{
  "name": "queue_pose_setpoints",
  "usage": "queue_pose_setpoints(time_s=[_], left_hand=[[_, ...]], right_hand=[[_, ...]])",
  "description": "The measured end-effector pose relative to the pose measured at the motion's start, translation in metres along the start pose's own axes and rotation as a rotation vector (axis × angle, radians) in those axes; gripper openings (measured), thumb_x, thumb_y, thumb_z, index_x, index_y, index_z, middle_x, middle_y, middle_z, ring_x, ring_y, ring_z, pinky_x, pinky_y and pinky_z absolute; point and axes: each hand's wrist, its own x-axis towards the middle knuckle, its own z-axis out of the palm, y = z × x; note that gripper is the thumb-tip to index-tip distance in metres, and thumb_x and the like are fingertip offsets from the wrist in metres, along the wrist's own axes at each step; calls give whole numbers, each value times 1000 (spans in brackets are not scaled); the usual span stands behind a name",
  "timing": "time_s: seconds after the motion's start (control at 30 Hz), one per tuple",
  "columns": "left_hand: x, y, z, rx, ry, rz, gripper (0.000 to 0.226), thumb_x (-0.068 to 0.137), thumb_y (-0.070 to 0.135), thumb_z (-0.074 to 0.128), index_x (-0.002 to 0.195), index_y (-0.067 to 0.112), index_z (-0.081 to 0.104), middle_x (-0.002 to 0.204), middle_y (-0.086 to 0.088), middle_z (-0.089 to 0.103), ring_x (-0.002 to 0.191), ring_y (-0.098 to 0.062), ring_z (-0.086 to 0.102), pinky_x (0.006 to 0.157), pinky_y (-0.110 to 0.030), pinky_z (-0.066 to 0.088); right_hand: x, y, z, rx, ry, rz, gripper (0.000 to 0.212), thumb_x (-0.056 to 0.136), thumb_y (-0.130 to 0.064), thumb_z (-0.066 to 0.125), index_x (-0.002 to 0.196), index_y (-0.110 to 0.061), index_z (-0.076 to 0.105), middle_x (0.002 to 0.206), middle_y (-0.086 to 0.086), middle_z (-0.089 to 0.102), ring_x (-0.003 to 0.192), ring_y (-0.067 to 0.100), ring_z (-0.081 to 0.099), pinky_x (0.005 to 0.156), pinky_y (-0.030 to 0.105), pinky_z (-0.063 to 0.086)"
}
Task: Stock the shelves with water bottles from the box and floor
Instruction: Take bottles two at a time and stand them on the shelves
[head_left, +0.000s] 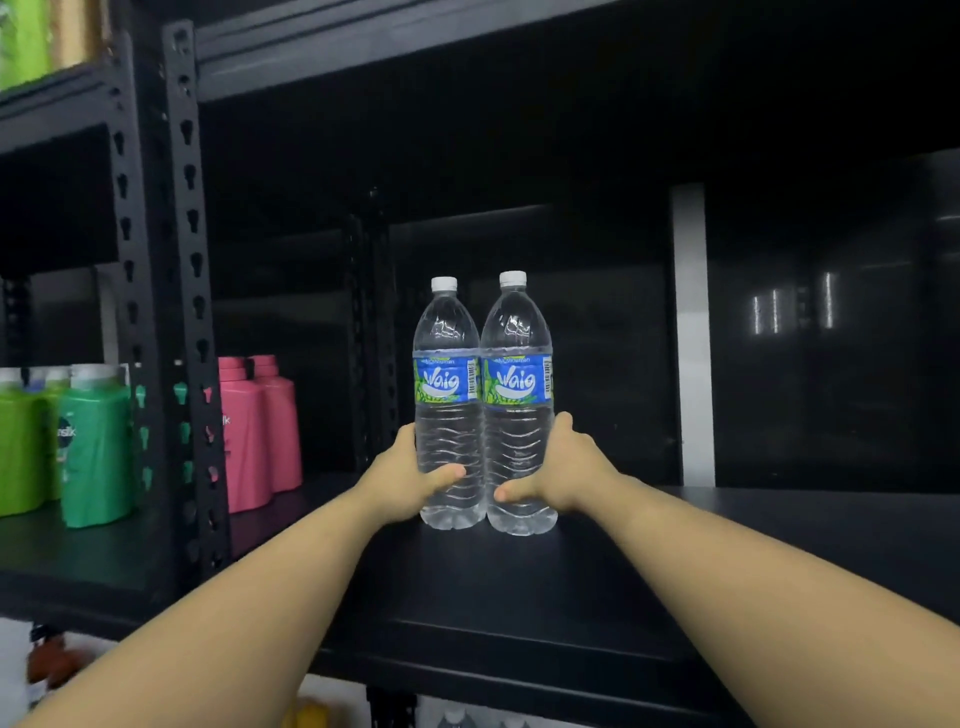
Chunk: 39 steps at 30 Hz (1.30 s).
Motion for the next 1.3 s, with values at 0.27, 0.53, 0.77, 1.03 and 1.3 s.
queue_pose_setpoints(time_s=[0.27, 0.53, 0.77, 1.03, 1.3], left_hand=[[33, -11, 6, 43, -57, -16, 84, 93, 42, 73, 158, 21, 24, 136, 10, 55, 119, -12, 57, 98, -27, 42], [26, -31, 19, -16, 59, -20, 84, 67, 55, 88, 136, 39, 44, 114, 20, 70, 107, -2, 69, 99, -38, 57], [27, -33, 18, -33, 49, -29, 73, 76, 48, 87, 131, 29, 43, 114, 16, 69, 106, -4, 70, 98, -40, 58], [25, -37, 19, -111, -14, -24, 79, 82, 44, 84, 147, 33, 40, 125, 21, 67, 116, 0, 67, 108, -39, 52], [6, -9, 8, 4, 68, -126, 87, 84, 49, 81, 153, 18, 38, 131, 13, 57, 131, -16, 57, 110, -33, 44]], right_hand=[[36, 7, 18, 23, 16, 11, 100, 57, -50, 100, 123, -17, 33, 123, 7, 59, 105, 26, 64, 88, 43, 58], [32, 18, 17, 32, -27, -81, 87, 51, -51, 93, 111, -25, 35, 109, -4, 64, 97, 15, 66, 85, 42, 60], [30, 16, 20, 58, 37, -53, 85, 55, -44, 97, 113, -23, 39, 109, -3, 62, 95, 16, 66, 82, 41, 60], [30, 19, 20, 45, 30, -35, 89, 54, -49, 98, 114, -22, 37, 112, 0, 62, 97, 19, 65, 84, 42, 59], [26, -11, -9, -203, -37, 8, 131, 30, -97, 69, 133, -16, 57, 122, 1, 63, 109, 24, 64, 85, 38, 57]])
